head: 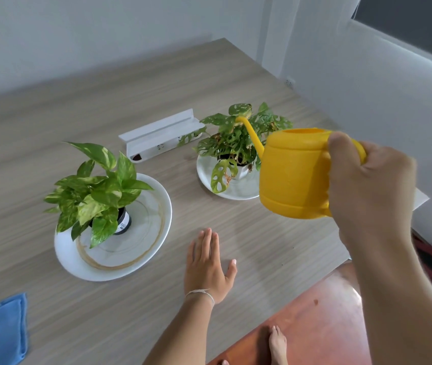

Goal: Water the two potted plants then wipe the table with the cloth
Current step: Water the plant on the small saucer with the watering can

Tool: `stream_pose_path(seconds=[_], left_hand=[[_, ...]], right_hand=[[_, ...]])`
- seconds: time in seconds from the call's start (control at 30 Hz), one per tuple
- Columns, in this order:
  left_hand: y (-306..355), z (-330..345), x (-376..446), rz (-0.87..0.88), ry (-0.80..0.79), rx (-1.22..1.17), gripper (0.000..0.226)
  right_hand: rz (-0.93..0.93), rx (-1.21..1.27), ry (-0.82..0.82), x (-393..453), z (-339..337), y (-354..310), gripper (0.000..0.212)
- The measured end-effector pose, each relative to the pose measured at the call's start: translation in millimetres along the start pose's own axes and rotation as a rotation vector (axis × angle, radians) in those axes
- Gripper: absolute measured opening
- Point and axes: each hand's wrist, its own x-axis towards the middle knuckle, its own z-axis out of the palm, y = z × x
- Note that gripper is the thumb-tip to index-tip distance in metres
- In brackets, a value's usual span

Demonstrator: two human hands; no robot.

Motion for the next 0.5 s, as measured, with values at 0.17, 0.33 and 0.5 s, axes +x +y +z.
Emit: stream_pose_path(seconds=[0.17,0.33,0.5], left_hand=[[0.7,-0.7,0.0,-0.005,0.002,0.001,0.080],[0.5,0.3,0.0,-0.003,0.004,-0.003,0.080],[-0.8,2.5,0.3,0.003,0.005,0.003,0.080]], right_hand=[[0.032,-0.069,0.007,-10.4,-13.9,8.1,0.052],[0.035,-0.121,0.027,-12.5,-28.4,13.9,0.054],[0.066,-0.127,0.046,-12.7,-35.1,16.7,0.056]])
